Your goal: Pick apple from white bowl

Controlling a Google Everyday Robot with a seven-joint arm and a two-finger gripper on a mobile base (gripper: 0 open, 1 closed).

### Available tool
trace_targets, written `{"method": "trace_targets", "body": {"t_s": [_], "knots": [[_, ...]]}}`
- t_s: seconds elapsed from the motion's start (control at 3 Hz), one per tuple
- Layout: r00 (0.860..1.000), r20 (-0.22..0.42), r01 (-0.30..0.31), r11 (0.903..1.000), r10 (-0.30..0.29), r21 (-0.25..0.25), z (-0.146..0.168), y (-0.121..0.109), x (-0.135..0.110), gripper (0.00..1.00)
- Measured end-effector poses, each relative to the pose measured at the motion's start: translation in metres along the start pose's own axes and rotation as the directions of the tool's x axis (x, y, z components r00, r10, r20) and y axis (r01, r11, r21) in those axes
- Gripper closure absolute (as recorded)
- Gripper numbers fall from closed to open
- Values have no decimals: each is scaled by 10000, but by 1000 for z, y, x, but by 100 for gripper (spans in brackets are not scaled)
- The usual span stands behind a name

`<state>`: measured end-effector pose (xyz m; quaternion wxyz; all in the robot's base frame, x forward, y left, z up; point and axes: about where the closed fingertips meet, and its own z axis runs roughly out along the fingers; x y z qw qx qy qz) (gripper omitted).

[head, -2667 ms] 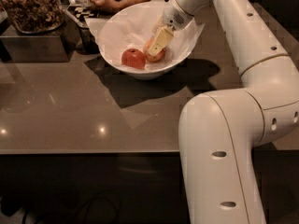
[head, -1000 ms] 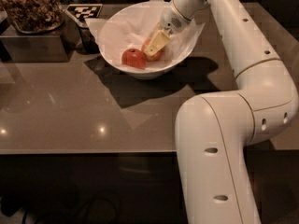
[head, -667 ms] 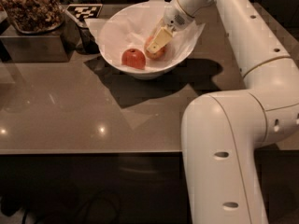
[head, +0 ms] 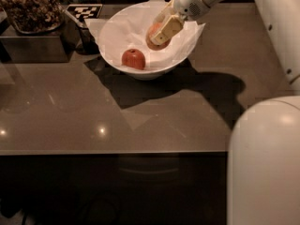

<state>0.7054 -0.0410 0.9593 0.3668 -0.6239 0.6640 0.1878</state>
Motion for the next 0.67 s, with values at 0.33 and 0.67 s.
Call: {"method": "trace_targets", "body": {"t_s": [0.33,0.67], "knots": [[9910,1251,375,9961,-472,794,-46,33,-33,71],[9707,2195,580,9818,-978,1810,-82,70,-55,65]]}}
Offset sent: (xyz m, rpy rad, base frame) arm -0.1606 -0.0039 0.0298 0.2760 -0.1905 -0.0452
